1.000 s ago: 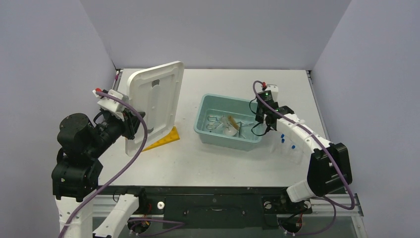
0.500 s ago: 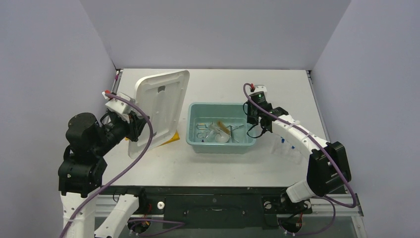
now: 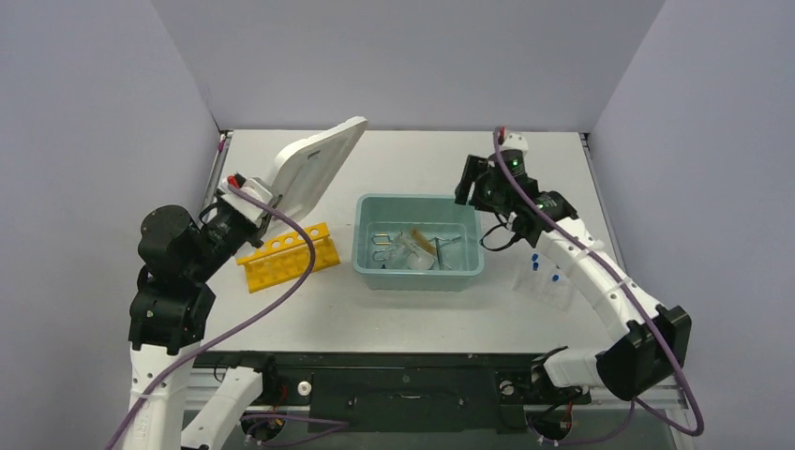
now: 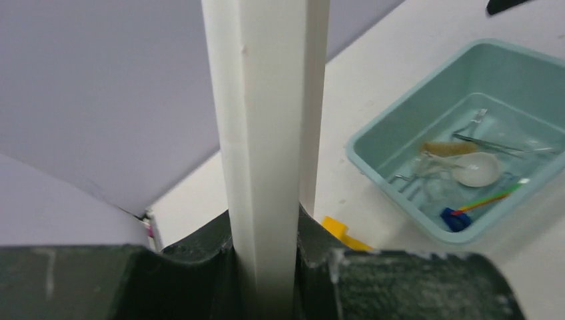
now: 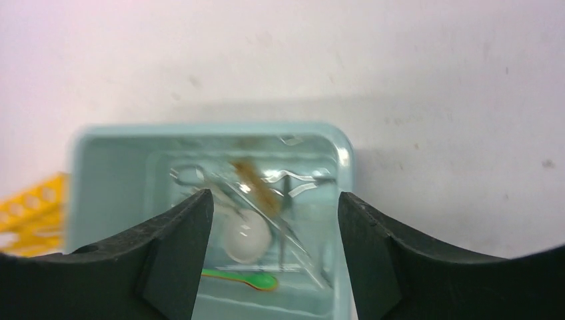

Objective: Organize the chemistry lab equipment
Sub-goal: Close the lid of the storage box.

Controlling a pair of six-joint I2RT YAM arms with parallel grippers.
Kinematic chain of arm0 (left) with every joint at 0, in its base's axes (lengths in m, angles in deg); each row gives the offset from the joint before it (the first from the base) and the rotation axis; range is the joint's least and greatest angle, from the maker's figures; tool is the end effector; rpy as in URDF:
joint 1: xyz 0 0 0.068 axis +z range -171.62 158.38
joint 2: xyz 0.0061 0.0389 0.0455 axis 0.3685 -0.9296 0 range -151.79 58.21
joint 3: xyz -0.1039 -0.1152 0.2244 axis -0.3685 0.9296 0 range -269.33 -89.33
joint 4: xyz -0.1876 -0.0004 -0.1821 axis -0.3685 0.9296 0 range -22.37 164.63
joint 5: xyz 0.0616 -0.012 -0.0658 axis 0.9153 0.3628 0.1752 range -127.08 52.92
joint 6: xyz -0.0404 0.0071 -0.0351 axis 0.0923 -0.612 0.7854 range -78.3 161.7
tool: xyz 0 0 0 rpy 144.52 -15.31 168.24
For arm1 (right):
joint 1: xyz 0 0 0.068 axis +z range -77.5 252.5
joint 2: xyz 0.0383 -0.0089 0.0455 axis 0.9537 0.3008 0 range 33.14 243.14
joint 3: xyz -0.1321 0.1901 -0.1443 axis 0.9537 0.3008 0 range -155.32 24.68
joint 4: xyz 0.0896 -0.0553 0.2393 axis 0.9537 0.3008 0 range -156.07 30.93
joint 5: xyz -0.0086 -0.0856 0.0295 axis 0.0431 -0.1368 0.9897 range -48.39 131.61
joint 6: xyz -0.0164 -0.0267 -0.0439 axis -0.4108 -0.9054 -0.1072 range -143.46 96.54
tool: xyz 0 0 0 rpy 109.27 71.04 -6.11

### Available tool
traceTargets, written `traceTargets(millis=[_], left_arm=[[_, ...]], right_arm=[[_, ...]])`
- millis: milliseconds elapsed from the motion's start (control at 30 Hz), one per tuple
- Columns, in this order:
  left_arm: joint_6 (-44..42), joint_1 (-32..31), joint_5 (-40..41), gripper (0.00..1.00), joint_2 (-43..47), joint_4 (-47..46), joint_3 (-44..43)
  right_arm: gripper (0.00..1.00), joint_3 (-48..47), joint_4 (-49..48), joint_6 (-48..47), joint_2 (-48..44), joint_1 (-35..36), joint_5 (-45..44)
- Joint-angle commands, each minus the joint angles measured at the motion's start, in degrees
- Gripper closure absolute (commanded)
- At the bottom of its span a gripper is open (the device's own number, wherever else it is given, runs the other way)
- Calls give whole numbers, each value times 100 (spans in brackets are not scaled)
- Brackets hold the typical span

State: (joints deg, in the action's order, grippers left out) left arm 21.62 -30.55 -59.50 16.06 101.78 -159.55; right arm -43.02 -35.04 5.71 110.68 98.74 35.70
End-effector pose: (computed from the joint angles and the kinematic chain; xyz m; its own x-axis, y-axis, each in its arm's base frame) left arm 0.1151 -0.0318 0.4475 0.0796 0.3087 -0.9478 0.5224 0.7968 0.3034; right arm 0.2685 0.1282 0.3169 -0.6927 0.1991 -0.6932 -0.0369 0.9501 0.3098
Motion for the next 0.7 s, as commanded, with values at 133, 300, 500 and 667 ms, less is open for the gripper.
traceTargets(millis=[133,300,500,667], left_arm=[[-2740,-44,324,84,474,-2613,614],[-4168,-46,81,84,1058,-3596,1467],[-5425,-44,-99,84,1534,-3908,2080],[-5815,-46,-53,85,1654,-3851,2163]], right_arm=[[33,-1328,-988,1567,-601,119,1199],[31,-1192,-2572,2739,-542,555,1975],[29,-1583,-3928,3524,-21,1440,2189],[29,-1862,-4418,3876,441,1922,2310]])
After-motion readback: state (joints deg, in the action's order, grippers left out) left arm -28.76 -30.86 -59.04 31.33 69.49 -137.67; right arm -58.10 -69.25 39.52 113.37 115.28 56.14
